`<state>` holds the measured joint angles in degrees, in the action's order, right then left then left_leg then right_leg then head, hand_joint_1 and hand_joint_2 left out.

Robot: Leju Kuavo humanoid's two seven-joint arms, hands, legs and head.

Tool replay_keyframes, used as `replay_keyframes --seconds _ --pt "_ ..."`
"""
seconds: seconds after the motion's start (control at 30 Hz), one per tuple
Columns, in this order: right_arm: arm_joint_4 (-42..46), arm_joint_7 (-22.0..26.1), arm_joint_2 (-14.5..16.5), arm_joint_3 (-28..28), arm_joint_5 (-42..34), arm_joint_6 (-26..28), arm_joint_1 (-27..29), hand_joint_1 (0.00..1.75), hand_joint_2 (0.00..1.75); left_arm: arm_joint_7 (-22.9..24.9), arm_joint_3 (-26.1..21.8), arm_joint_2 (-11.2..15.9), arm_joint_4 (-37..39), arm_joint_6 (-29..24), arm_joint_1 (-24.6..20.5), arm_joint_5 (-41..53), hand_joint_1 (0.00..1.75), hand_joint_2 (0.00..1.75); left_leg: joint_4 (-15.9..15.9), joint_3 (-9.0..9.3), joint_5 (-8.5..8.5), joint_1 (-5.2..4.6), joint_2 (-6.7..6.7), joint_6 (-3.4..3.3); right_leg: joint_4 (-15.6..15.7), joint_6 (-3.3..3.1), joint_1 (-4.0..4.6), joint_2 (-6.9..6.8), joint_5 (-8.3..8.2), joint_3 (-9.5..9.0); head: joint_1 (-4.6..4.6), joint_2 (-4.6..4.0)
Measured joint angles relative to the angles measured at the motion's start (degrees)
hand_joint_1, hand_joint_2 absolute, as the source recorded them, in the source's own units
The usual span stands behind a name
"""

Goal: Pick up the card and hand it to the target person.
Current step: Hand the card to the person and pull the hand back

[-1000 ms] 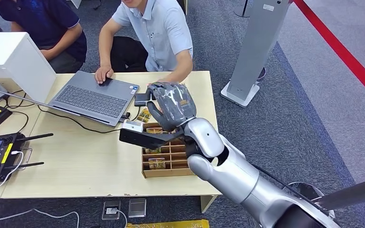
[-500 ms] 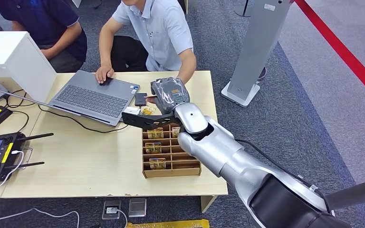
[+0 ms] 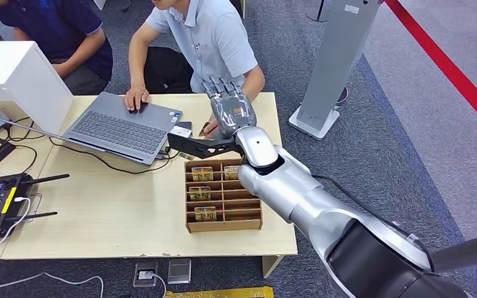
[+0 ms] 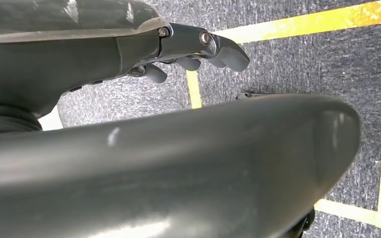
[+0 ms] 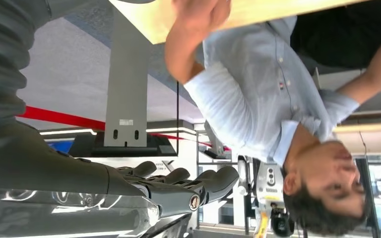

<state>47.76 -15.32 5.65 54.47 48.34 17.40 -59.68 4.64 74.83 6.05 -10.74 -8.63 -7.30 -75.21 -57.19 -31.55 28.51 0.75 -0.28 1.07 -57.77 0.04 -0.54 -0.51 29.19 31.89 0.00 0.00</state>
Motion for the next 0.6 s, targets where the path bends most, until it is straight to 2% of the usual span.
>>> replay_keyframes --seconds 0.13,0.3,0.37,0.47,0.6 --pt "14.9 1.3 -4.7 -2.6 -6.1 0.9 5.7 0.00 1.75 0.4 -0.7 -0.1 0.0 -0.2 0.1 -1.3 0.00 0.00 0.0 0.02 -0.01 0.03 -0.08 0.01 0.1 0.00 0.02 -0.09 0.01 -0.06 0.00 0.00" --pt "30.6 6.1 -9.1 -6.9 -19.3 2.8 16.3 0.00 1.75 0.6 -2.9 -0.3 0.0 -1.2 0.4 -3.8 0.00 0.00 0.1 0.12 -0.03 0.05 -0.22 0.00 0.2 0.00 0.05 -0.23 0.02 -0.20 0.00 0.00" --pt "36.4 8.4 -10.9 -9.5 -23.7 3.6 22.1 0.00 1.75 0.7 -3.7 -0.3 -0.1 -1.6 0.5 -4.5 0.00 0.00 0.1 0.13 -0.03 0.05 -0.26 0.00 0.2 0.01 0.05 -0.27 0.03 -0.22 0.00 0.00" --pt "43.2 12.2 -13.4 -13.4 -28.6 3.9 31.0 0.00 1.75 0.8 -4.4 -0.4 -0.2 -2.1 0.6 -5.1 0.00 0.00 0.2 0.20 -0.04 0.07 -0.39 -0.01 0.3 0.01 0.06 -0.40 0.04 -0.33 0.00 0.00" --pt "46.6 17.6 -14.7 -18.9 -33.5 4.5 41.8 0.00 1.75 0.8 -4.9 -0.5 -0.3 -2.4 0.7 -5.4 0.00 0.00 0.1 0.19 -0.03 0.04 -0.47 -0.02 0.3 0.02 0.04 -0.47 0.08 -0.34 0.00 0.00"
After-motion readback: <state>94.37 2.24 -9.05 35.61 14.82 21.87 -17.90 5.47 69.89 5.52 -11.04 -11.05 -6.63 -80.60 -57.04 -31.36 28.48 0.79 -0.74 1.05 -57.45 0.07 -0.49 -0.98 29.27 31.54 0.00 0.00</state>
